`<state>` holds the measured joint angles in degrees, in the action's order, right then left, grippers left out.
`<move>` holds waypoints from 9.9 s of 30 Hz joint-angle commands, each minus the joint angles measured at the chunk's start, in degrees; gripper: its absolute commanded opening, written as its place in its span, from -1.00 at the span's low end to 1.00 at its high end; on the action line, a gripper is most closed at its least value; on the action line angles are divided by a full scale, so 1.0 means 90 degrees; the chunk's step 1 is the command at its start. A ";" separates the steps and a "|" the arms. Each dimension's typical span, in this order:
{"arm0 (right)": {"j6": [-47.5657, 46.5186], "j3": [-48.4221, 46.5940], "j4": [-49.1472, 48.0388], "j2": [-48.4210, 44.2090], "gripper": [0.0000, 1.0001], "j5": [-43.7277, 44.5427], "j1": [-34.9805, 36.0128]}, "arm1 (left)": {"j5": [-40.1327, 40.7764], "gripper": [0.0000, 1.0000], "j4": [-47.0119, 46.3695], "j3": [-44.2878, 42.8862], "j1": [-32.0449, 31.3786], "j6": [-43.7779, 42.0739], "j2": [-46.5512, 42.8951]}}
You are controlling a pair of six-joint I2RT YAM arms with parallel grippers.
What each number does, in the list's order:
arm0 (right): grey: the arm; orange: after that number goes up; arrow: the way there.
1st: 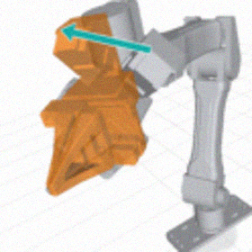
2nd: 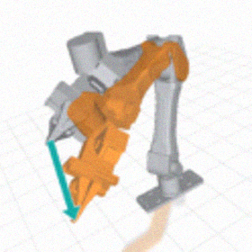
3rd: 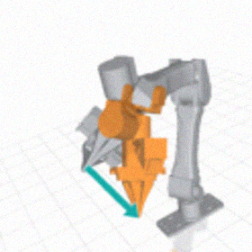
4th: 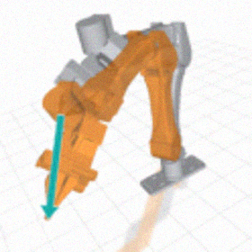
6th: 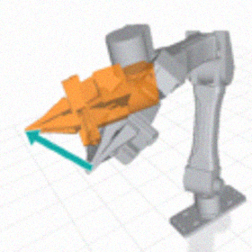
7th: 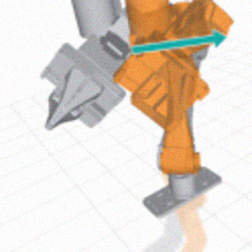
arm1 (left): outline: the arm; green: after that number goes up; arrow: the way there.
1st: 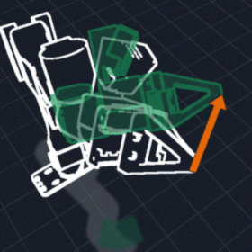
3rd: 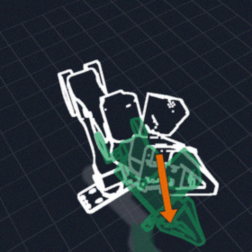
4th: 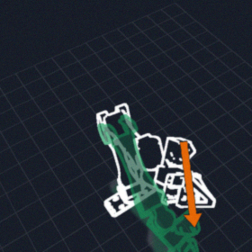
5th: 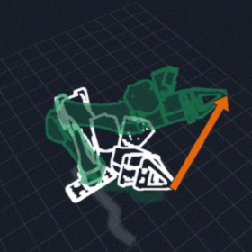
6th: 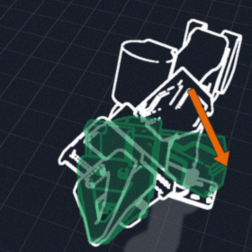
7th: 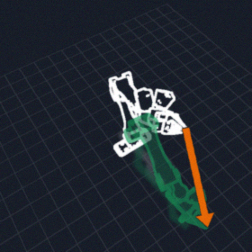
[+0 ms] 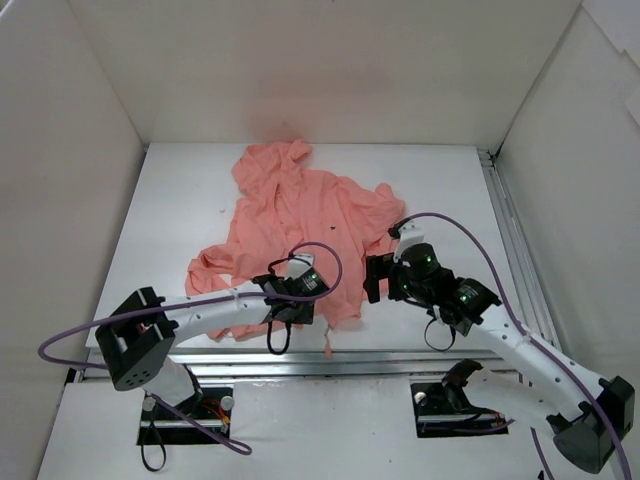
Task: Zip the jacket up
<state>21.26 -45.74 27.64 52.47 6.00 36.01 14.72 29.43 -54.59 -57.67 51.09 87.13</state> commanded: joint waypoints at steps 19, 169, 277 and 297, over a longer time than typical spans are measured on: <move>0.0031 0.0111 -0.0210 -0.0361 0.95 0.0046 0.0071 | -0.0327 -0.31 -0.0165 0.0245 0.0128 -0.0120 -0.0042; 0.0070 -0.1334 -0.1039 0.3361 -1.00 -0.0402 0.1986 | -0.1118 -1.00 -0.2098 0.2354 0.0929 0.0964 -0.2816; -0.0262 -0.1120 -0.0464 0.3926 -0.59 -0.1135 0.2327 | -0.1157 -1.00 -0.1795 0.2520 0.0929 0.0915 -0.3207; -0.0330 -0.1158 -0.0405 0.4258 -0.65 -0.1057 0.2327 | -0.1177 -1.00 -0.1815 0.2491 0.0929 0.0905 -0.3148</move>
<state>19.09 -53.76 23.97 90.59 -4.73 56.64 4.25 15.35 -30.15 -49.76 60.05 58.50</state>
